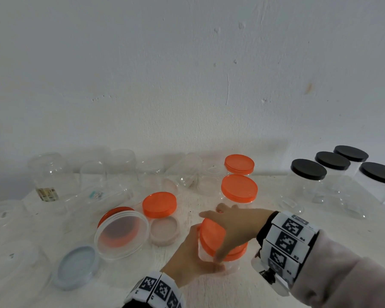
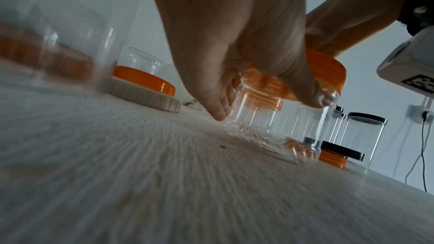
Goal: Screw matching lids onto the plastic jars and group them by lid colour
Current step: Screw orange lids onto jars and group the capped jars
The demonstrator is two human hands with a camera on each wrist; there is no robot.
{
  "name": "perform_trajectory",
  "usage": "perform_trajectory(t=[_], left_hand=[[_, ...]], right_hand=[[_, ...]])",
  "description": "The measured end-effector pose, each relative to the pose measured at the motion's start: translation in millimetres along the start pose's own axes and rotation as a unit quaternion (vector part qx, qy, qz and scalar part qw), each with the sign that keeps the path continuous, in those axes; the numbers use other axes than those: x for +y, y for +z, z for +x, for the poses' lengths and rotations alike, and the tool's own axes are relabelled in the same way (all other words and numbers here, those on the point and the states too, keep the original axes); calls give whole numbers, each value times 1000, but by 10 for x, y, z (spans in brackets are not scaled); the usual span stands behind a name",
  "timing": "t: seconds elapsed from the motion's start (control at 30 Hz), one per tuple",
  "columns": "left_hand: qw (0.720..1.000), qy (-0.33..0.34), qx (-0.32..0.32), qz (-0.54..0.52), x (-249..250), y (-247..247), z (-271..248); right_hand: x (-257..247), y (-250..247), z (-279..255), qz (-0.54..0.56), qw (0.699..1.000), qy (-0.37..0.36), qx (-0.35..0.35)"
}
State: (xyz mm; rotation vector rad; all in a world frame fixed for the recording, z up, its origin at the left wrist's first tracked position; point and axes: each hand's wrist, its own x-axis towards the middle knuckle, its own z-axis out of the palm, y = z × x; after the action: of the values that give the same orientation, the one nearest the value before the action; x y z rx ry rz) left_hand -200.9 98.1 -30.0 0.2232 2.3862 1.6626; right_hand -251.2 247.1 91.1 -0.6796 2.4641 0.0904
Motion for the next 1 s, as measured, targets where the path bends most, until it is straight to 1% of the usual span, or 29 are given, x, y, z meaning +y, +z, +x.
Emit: perform_trajectory(t=[0.07, 0.13, 0.3, 0.37, 0.5, 0.6, 0.73, 0.8, 0.93, 1.0], left_hand=[[1000, -2, 1, 3, -4, -1, 4], [1000, -4, -1, 8, -3, -1, 8], [1000, -7, -5, -4, 11, 5, -5], [1000, -7, -2, -3, 20, 4, -11], [1000, -11, 7, 10, 42, 7, -6], [1000, -14, 6, 13, 45, 7, -6], [1000, -15, -3, 4, 40, 5, -7], [1000, -16, -5, 6, 40, 6, -5], [1000, -18, 2, 10, 38, 9, 5], [1000, -20, 1, 8, 32, 9, 8]], right_hand=[[-19, -22, -24, -6, 1000, -27, -10], [-26, -14, -11, -12, 999, -33, 1], [-29, 47, 44, -10, 999, 17, 46], [-19, 55, 56, -3, 999, 22, 39], [26, 23, 27, 8, 1000, -20, -4], [49, 25, 38, 6, 1000, -24, 2], [52, 78, 72, 8, 999, 14, 34], [55, 93, 83, 9, 999, 23, 36], [69, 75, 62, 17, 1000, -7, 6], [79, 79, 57, 20, 1000, -16, 8]])
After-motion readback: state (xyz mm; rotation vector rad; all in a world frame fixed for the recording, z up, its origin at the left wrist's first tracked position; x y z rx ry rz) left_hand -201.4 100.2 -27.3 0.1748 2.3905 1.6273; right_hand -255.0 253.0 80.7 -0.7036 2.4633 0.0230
